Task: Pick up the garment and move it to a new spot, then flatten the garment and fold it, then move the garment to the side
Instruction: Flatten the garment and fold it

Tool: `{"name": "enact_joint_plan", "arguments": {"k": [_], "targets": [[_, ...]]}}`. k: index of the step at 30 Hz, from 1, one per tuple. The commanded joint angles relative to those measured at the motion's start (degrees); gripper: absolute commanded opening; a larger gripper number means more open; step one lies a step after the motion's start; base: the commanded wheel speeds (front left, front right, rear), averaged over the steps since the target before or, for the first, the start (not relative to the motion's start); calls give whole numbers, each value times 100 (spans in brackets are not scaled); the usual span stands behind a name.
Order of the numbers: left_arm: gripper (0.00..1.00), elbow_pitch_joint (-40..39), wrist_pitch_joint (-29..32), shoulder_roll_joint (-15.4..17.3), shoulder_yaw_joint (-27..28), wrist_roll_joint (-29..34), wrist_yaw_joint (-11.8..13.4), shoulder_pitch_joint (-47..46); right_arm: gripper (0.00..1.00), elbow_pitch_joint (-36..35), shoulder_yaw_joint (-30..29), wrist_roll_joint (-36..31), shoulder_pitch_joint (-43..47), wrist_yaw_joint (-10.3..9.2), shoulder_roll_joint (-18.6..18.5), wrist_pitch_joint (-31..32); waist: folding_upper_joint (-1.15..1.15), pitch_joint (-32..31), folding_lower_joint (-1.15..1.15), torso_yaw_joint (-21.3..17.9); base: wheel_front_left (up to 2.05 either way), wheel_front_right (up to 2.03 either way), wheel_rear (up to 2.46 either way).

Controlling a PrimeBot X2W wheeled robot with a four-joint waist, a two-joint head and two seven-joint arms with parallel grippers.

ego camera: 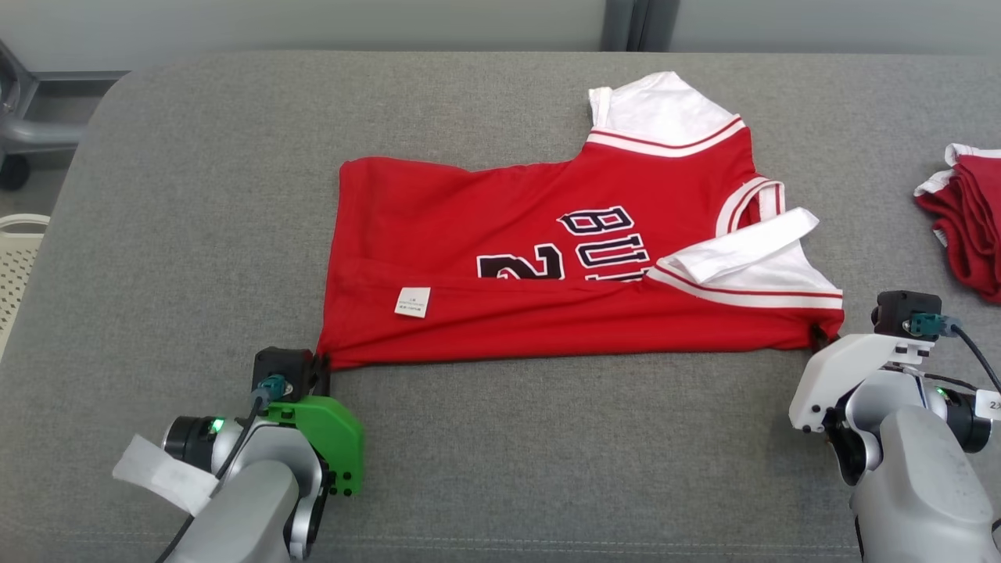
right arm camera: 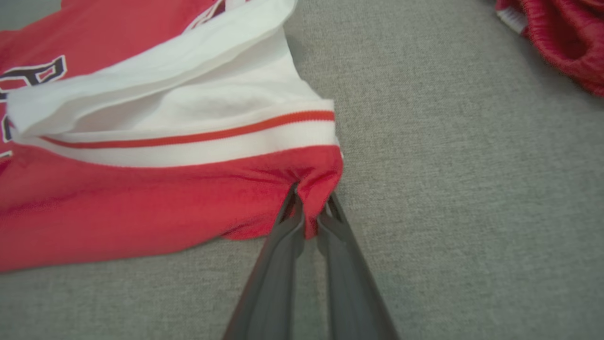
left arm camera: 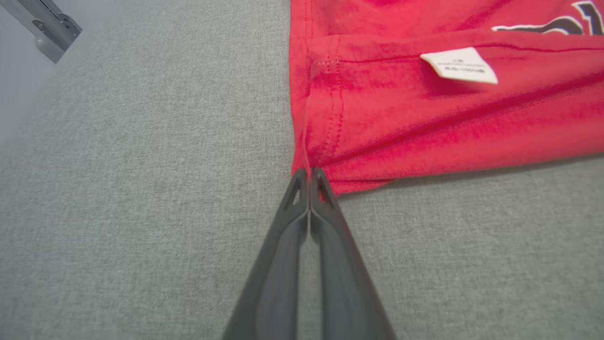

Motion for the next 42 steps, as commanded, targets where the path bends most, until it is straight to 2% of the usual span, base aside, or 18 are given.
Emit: {"name": "enact_joint_plan", "arguments": {"k": [1, 5, 13, 21, 26, 27, 30, 31, 32, 33, 34, 42], "targets": [[0, -68, 50, 189, -16, -10, -55, 128, 0, -103, 23, 72, 182, -16, -54, 53, 0, -97, 0, 5, 0, 0, 0], [0, -289, 146, 389, -13, -119, -94, 392, 0, -395, 211, 258, 471, -15, -142, 209, 0, -260, 0, -21, 0, 0, 0], [0, -903, 202, 651, -48, -204, 66, 1027, 0, -1360, 373, 849, 1303, -16, -264, 690, 0, -568, 0, -60, 0, 0, 0], [0, -1797, 341, 877, -88, -309, 408, 1687, 0, -3075, 231, 1322, 2565, -15, -154, 1538, 0, -835, 0, -101, 0, 0, 0], [0, -2105, 446, 973, -141, -312, 525, 1882, 0, -3538, 200, 1407, 2961, -14, -77, 1847, 0, -830, 0, -155, 0, 0, 0], [4, -2142, 450, 981, -157, -297, 550, 1899, 0, -3553, 234, 1425, 3008, -14, -65, 1896, 0, -828, 0, -163, 0, 0, 0], [24, -2218, 500, 980, -186, -299, 605, 1971, 0, -3506, 266, 1448, 3113, -14, -50, 1948, 0, -824, 0, -181, 0, 0, 0], [33, -2214, 531, 964, -191, -346, 627, 2018, 23, -3480, 287, 1447, 3133, -14, -41, 1925, 0, -824, 0, -186, 0, 0, 0], [45, -2211, 563, 959, -198, -361, 647, 2042, 100, -3451, 299, 1439, 3141, -14, -40, 1899, 0, -826, 0, -189, 0, 0, 0], [76, -2216, 569, 960, -197, -362, 662, 2052, 100, -3408, 312, 1475, 3147, -14, -39, 1907, 0, -829, 0, -191, 0, 0, 0], [100, -2218, 574, 946, -157, -416, 697, 2078, 100, -3374, 334, 1505, 3146, -13, -36, 1887, 0, -832, 0, -191, 0, 0, 0], [100, -2389, 63, 940, 182, -550, 931, 2312, 100, -3237, 310, 1612, 3008, -12, -33, 1451, 0, -950, 0, -148, 0, 0, 0]]}}
